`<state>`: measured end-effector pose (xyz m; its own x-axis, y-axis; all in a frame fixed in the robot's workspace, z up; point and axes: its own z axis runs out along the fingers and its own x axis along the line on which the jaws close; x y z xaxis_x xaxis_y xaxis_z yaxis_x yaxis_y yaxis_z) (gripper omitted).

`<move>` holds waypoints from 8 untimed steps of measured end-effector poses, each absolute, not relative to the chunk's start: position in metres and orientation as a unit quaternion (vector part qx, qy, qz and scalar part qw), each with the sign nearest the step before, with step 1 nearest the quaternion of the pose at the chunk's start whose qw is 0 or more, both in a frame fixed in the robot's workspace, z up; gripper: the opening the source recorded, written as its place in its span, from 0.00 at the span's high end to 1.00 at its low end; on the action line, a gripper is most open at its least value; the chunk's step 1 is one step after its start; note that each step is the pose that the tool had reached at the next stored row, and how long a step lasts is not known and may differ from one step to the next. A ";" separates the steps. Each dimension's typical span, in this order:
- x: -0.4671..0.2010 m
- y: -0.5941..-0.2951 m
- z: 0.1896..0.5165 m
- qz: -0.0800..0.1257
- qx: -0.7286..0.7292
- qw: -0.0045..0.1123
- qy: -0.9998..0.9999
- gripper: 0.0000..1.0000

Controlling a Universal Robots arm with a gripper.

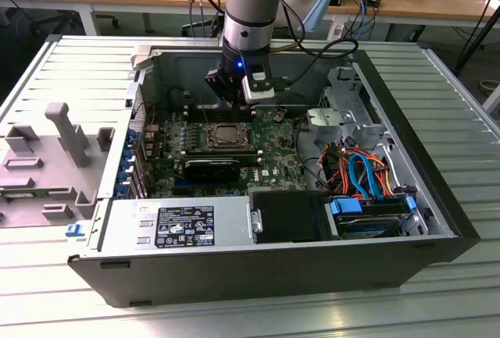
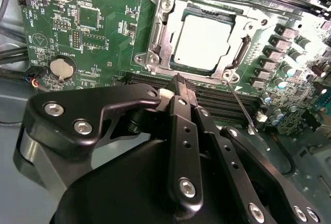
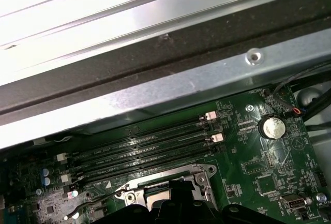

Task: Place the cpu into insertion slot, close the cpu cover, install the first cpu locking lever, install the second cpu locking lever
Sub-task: 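Install the first cpu locking lever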

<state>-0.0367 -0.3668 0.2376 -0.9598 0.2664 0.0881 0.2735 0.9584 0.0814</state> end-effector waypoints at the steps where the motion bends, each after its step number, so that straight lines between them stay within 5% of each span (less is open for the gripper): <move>1: -0.037 -0.367 0.238 -0.046 -0.136 0.038 -0.989 0.89; 8: -0.037 -0.367 0.238 -0.047 -0.131 0.038 -0.989 0.89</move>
